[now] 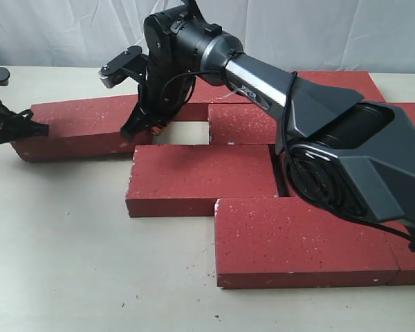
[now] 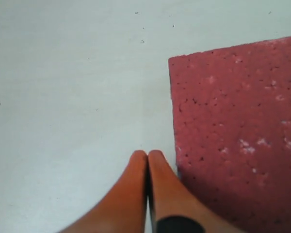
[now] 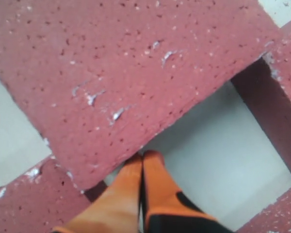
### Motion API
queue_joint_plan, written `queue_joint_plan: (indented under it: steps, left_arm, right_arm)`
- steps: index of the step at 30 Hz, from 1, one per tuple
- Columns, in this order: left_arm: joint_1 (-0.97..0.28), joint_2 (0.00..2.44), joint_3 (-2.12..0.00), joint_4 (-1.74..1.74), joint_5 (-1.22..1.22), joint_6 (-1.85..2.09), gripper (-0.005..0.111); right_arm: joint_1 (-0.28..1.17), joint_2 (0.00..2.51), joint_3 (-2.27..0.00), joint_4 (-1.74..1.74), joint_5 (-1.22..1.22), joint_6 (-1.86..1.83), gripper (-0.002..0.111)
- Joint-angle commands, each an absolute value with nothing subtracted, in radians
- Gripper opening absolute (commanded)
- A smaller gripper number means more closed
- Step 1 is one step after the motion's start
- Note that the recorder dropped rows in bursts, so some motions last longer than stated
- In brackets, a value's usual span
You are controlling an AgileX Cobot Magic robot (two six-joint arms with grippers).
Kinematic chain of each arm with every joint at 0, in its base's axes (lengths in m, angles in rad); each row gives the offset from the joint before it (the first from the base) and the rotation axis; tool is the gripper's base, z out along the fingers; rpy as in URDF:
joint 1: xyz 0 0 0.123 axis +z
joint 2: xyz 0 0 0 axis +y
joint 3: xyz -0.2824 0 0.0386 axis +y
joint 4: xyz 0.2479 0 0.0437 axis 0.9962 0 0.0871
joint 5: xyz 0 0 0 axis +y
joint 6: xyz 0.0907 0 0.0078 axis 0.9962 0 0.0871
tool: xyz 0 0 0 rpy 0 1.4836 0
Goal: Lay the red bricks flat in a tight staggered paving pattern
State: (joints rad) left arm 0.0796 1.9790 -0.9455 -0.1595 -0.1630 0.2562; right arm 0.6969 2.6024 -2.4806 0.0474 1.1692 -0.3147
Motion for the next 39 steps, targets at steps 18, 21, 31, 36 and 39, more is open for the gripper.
queue_joint_plan:
  steps: [18,21,31,36,39]
  left_arm:
    - [0.066,1.943,-0.948,-0.114,-0.166,0.243,0.0]
    - [0.06,1.941,-0.948,-0.114,-0.157,0.243,0.0]
    - [0.038,1.941,-0.948,-0.103,-0.159,0.234,0.0]
    - [0.036,1.941,-0.948,-0.103,-0.157,0.191,0.0]
    - [0.012,1.941,-0.948,-0.099,-0.157,0.191,0.0]
  right_arm:
    - [0.698,2.591,-2.487,-0.123,1.221,-0.318,-0.001]
    - [0.698,2.56,-2.487,-0.186,1.221,-0.31,-0.001]
    - [0.698,2.372,-2.332,-0.155,1.221,-0.267,-0.001]
    - [0.698,2.2,-2.046,-0.156,1.221,-0.277,-0.001]
    - [0.698,2.079,-1.857,-0.157,1.205,-0.277,-0.001]
